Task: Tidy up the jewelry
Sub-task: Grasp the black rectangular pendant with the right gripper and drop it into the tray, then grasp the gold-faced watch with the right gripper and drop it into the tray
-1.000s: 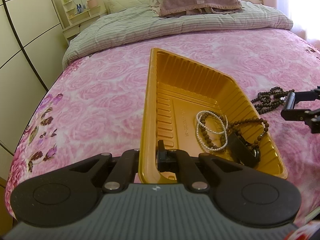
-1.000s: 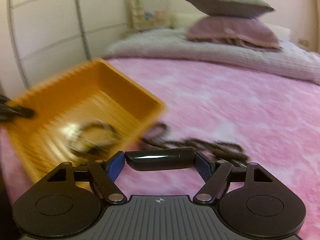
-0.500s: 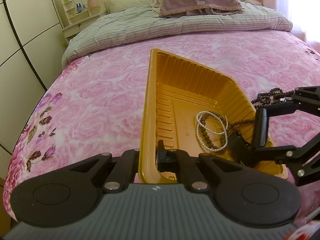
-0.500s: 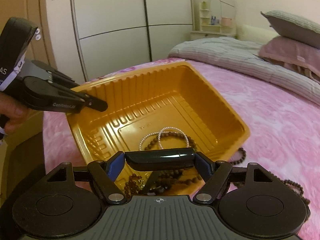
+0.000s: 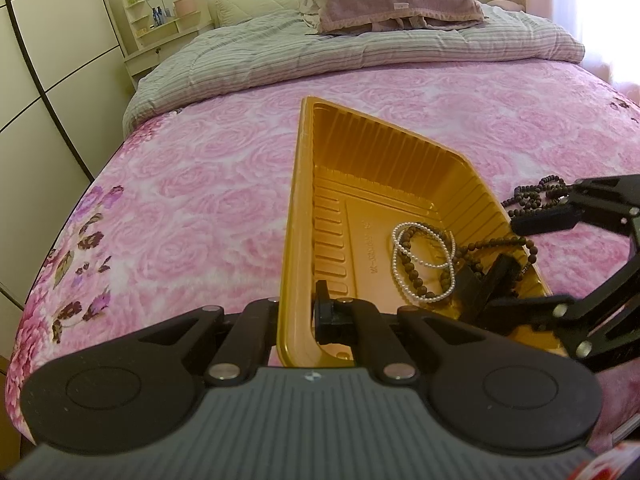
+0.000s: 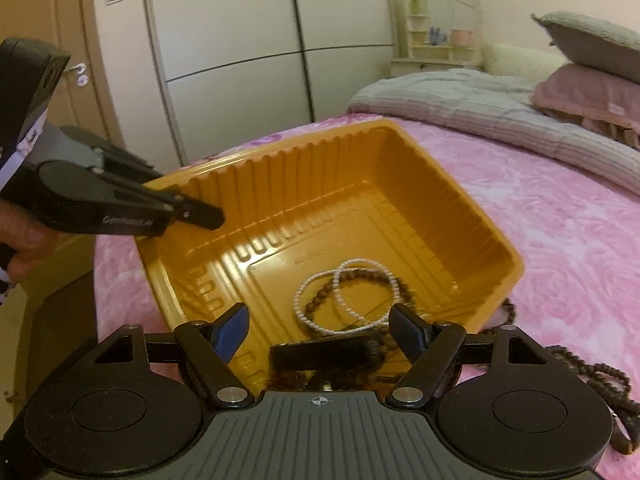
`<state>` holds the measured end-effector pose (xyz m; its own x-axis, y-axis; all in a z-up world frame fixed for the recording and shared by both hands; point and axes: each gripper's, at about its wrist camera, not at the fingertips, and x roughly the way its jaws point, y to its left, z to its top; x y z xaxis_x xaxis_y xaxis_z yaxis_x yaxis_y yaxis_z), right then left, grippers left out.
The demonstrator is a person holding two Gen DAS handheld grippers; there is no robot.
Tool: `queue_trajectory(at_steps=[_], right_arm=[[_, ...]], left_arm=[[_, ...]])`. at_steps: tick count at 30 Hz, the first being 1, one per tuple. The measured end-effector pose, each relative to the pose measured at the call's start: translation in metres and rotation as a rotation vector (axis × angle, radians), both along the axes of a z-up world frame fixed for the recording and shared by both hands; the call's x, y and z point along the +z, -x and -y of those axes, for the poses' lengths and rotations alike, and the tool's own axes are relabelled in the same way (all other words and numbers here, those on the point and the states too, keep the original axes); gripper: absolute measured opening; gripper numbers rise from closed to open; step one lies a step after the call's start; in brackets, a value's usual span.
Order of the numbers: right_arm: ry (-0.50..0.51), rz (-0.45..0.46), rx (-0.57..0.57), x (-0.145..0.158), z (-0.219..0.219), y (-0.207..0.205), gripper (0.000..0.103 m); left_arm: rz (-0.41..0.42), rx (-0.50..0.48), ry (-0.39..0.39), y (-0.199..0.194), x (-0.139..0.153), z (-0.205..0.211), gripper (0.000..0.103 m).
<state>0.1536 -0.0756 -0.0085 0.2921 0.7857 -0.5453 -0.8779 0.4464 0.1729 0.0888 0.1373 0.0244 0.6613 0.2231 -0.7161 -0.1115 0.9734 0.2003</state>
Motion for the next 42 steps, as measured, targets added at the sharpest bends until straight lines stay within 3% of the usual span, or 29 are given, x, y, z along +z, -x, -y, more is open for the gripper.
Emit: queue_trajectory(at_steps=[5, 13, 16, 20, 22, 24, 28, 30, 33, 42], right_arm=[[-0.007, 0.020, -0.143, 0.001, 0.030, -0.004, 0.080], [0.105, -0.045, -0.549, -0.031, 0.118, -0.028, 0.080], [0.113, -0.044, -0.629, -0.036, 0.142, -0.042, 0.080], [0.139, -0.005, -0.615, -0.037, 0.154, -0.063, 0.079], [0.179, 0.022, -0.581, -0.040, 0.150, -0.071, 0.074], [0.212, 0.039, -0.538, -0.045, 0.147, -0.078, 0.062], [0.286, 0.048, -0.462, -0.058, 0.136, -0.087, 0.052], [0.322, 0.062, -0.442, -0.062, 0.131, -0.089, 0.033], [0.352, 0.092, -0.447, -0.062, 0.130, -0.085, 0.019], [0.284, 0.019, -0.482, -0.042, 0.142, -0.053, 0.017]], left_arm=[[0.000, 0.001, 0.000, 0.000, 0.000, 0.000, 0.003], [0.004, 0.002, -0.003, -0.001, 0.000, 0.000, 0.003], [0.003, 0.004, -0.005, -0.001, 0.000, 0.001, 0.003], [0.003, 0.005, -0.006, -0.001, 0.000, 0.001, 0.003], [0.002, 0.005, -0.008, -0.001, 0.001, 0.001, 0.003], [0.000, 0.006, -0.010, -0.001, 0.001, 0.001, 0.003], [-0.001, 0.008, -0.010, -0.001, 0.001, 0.002, 0.003], [-0.001, 0.006, -0.011, -0.001, 0.001, 0.002, 0.003], [-0.001, 0.006, -0.012, -0.001, 0.001, 0.002, 0.003], [0.000, 0.005, -0.013, -0.001, 0.001, 0.003, 0.003]])
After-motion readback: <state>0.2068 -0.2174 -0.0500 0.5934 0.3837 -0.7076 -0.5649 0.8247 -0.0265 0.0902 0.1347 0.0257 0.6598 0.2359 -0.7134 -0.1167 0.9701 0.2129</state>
